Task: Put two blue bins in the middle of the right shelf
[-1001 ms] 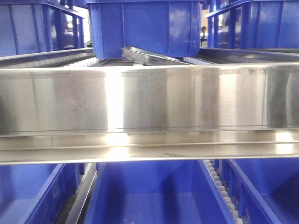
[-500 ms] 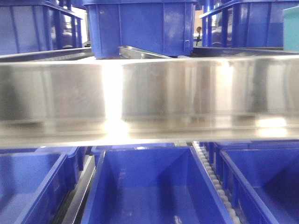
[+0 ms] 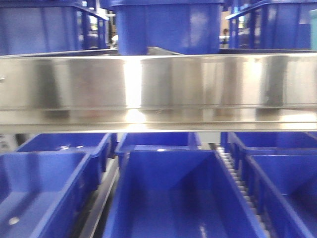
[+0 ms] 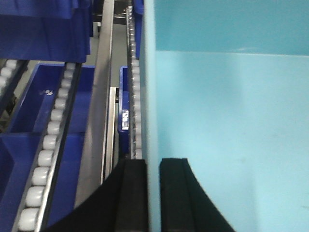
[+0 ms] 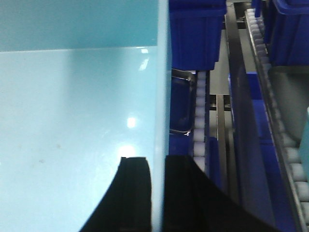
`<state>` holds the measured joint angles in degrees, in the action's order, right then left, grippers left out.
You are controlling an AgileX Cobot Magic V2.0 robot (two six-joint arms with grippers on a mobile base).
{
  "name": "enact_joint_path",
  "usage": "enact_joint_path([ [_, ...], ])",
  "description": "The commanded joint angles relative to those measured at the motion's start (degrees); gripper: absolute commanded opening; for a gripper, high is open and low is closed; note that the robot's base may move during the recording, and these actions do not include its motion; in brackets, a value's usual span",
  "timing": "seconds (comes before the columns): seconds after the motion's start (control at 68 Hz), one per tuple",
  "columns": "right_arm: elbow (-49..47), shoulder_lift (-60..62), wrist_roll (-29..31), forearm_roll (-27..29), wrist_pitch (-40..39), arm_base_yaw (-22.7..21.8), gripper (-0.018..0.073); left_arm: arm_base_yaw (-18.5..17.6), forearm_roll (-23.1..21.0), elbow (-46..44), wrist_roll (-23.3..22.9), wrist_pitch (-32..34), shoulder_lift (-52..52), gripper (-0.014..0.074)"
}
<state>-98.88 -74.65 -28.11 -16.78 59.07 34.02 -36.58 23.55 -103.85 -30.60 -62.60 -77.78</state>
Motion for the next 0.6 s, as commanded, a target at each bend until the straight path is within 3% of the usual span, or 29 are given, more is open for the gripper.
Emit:
enact_joint_path([
  [0.0,-0.2,0.9,0.3,-4.1,-0.5,-0.6,-0.0166,0.2,4.0,-0.5,-0.1,1.1,1.4,-0.0111],
  [0.589,-0.2,0.9,0.3,-4.1,-0.5,-0.6,-0.0166,0.2,4.0,-0.5,-0.1,1.1,1.4,-0.0111],
])
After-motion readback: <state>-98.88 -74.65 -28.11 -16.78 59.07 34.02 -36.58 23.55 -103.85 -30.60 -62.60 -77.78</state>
